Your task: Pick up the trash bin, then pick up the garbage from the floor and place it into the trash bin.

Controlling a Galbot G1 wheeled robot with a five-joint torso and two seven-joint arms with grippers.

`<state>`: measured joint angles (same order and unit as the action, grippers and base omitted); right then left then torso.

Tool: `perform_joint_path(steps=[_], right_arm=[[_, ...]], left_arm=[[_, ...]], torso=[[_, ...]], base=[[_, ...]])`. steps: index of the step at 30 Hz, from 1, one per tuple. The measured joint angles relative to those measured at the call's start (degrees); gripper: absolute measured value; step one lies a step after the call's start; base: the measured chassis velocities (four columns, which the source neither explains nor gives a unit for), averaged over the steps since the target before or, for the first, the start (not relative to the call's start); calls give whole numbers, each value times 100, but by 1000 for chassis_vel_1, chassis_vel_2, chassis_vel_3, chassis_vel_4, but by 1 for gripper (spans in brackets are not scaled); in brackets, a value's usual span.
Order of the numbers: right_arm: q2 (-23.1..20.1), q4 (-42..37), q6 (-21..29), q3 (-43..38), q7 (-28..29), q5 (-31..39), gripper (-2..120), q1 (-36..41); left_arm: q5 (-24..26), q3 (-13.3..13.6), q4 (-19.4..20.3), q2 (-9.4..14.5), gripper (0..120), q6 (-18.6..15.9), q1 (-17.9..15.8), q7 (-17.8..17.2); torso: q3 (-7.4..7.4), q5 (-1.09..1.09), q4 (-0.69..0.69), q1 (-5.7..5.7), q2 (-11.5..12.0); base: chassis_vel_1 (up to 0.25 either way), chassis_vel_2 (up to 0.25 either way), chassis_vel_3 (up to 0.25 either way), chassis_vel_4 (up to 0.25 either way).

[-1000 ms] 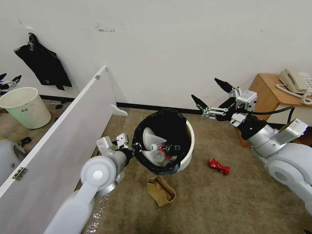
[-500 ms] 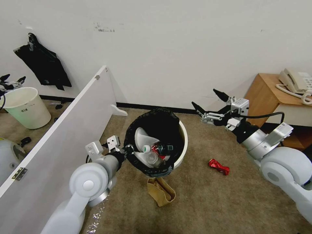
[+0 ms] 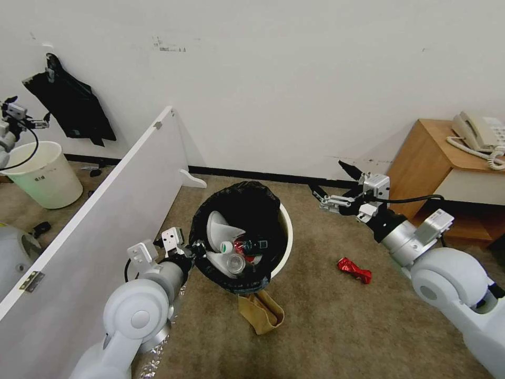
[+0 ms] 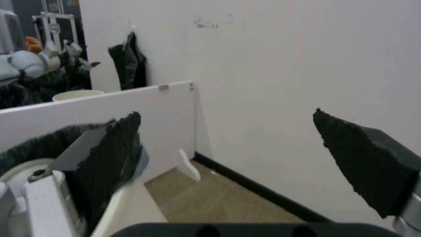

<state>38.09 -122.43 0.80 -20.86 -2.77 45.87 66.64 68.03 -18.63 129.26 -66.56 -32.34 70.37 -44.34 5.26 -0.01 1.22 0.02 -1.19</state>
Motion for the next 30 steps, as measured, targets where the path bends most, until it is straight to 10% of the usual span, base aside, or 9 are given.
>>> perform_joint_path(steps=[30], right_arm=[[286,927,127,1137,-263,-356,100,-71]], left_arm=[[-111,-8,-684,18,1,111,-662,248]], torso=[[1,0,0,0,0]], base=[[0,0,0,0]])
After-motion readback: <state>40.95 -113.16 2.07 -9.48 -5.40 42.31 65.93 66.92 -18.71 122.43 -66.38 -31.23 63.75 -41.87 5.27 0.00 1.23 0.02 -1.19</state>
